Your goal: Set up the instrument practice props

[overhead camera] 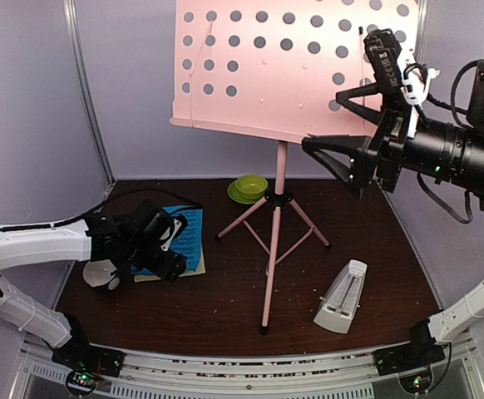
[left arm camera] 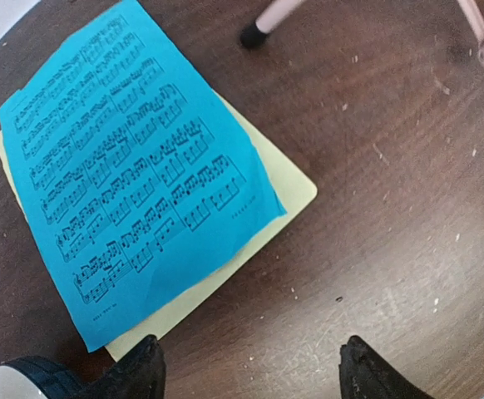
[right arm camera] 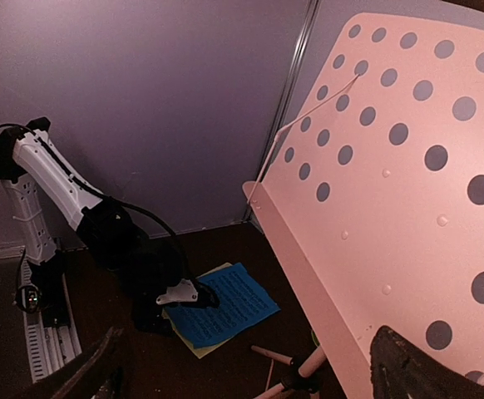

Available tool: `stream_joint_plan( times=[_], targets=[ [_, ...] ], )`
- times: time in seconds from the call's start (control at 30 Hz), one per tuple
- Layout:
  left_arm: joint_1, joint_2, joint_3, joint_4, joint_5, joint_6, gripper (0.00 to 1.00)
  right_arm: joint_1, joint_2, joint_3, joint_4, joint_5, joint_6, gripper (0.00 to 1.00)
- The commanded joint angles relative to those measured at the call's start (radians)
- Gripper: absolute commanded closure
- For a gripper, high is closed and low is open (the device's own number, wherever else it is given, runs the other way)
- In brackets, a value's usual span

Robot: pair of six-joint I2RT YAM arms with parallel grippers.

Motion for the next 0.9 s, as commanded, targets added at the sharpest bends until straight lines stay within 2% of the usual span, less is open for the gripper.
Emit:
stream_joint_plan(
  times=[0.0,0.33,0.6,0.87],
  targets=[
    [0.0,0.068,-0.013,0.0,0.031,0.136,0.28,0.011,-0.027,-0.072,-0.013,-0.067,0.175,0.01],
    [0.0,0.274,0.051,0.115,0.002,0.265,0.41,0.018,-0.095,-0.251,0.021,-0.064,0.327,0.02],
    [0.001,0.389,0.121,0.157,-0.05,0.339,0.52,0.018,-0.147,-0.315,0.008,-0.031,0.419,0.06],
    [0.007,0.427,0.148,0.182,-0.068,0.397,0.64,0.019,-0.14,-0.328,0.015,0.017,0.418,0.07]
  ],
)
